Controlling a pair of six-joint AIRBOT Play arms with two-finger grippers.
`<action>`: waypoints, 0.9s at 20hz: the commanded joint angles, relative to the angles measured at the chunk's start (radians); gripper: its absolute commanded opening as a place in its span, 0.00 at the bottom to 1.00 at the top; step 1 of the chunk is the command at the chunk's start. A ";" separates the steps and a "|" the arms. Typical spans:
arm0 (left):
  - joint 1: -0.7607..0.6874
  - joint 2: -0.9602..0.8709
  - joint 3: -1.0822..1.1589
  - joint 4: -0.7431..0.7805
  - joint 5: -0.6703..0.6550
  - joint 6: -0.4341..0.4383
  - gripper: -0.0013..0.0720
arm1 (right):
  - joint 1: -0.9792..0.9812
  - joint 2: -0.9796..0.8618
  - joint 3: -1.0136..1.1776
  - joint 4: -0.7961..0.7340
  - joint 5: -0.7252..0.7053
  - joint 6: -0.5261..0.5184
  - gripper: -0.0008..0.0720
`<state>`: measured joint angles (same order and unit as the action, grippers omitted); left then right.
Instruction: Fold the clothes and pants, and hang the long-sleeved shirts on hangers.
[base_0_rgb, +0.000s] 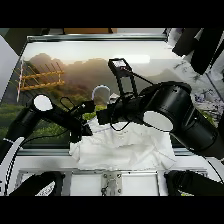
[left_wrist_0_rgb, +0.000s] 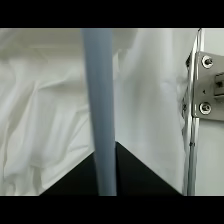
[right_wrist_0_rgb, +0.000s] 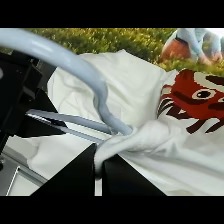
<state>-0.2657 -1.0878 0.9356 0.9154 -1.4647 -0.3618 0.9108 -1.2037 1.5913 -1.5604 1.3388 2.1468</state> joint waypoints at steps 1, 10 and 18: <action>0.001 0.000 0.000 0.000 -0.001 0.000 0.04 | 0.001 0.000 0.016 -0.008 0.005 -0.007 0.05; 0.000 0.000 0.000 0.000 -0.001 0.000 0.04 | 0.000 -0.001 0.051 -0.015 0.030 -0.030 0.06; 0.000 0.000 0.000 0.000 -0.002 0.000 0.04 | 0.001 0.000 0.052 0.061 0.031 -0.083 0.84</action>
<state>-0.2661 -1.0878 0.9360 0.9154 -1.4654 -0.3641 0.9112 -1.2037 1.6424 -1.5475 1.3674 2.0953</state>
